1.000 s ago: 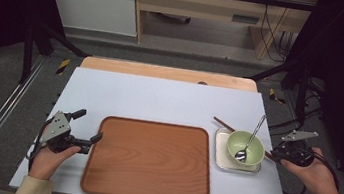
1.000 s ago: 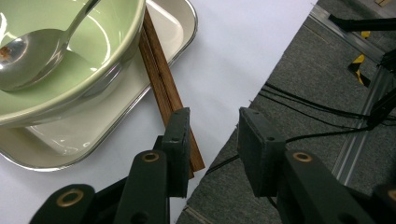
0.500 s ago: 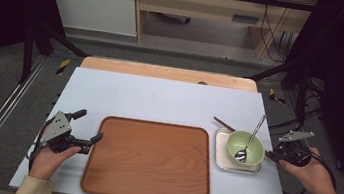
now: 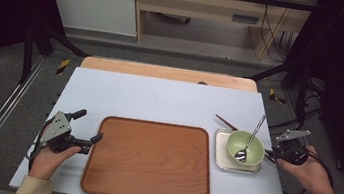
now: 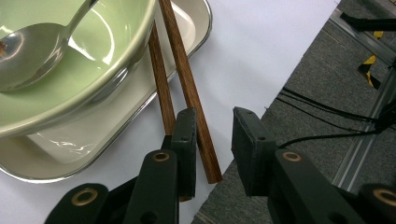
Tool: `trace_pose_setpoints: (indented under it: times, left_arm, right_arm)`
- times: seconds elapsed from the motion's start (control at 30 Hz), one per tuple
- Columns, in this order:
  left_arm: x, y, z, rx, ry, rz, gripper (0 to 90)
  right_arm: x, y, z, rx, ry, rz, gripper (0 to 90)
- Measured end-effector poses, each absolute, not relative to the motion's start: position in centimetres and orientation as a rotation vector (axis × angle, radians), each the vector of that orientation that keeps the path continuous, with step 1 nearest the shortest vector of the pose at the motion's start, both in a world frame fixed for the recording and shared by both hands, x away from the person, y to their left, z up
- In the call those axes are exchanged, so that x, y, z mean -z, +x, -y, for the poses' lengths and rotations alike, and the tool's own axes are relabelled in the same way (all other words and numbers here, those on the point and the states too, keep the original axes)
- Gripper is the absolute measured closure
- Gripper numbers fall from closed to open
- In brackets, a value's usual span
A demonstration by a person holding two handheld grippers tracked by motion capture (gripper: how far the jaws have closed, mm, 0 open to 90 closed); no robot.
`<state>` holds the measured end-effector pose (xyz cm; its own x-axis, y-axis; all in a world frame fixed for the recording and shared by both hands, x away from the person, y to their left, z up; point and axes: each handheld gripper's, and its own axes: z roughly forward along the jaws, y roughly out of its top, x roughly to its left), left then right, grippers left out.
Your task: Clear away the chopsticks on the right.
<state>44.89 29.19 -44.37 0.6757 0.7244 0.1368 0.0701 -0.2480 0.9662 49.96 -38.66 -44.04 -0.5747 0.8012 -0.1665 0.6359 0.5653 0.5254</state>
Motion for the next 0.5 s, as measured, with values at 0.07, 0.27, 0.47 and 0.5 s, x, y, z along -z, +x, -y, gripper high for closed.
trace_pose_setpoints:
  times: [0.07, 0.27, 0.47, 0.5]
  left_arm:
    - [44.37, 44.89, -29.20, -0.704, 1.732, -0.643, 2.2]
    - [44.38, 44.89, -29.25, -0.704, 1.732, -0.644, 2.2]
    - [44.37, 44.89, -29.23, -0.704, 1.732, -0.643, 2.2]
    - [44.37, 44.89, -29.23, -0.704, 1.733, -0.643, 2.2]
  right_arm:
    - [44.12, 50.05, 38.53, -0.586, 1.170, -2.416, 71.2]
    - [44.31, 50.17, 38.46, -0.580, 1.166, -2.431, 71.3]
    - [44.55, 50.19, 38.43, -0.581, 1.170, -2.437, 72.2]
    - [44.57, 50.21, 38.46, -0.579, 1.163, -2.443, 72.7]
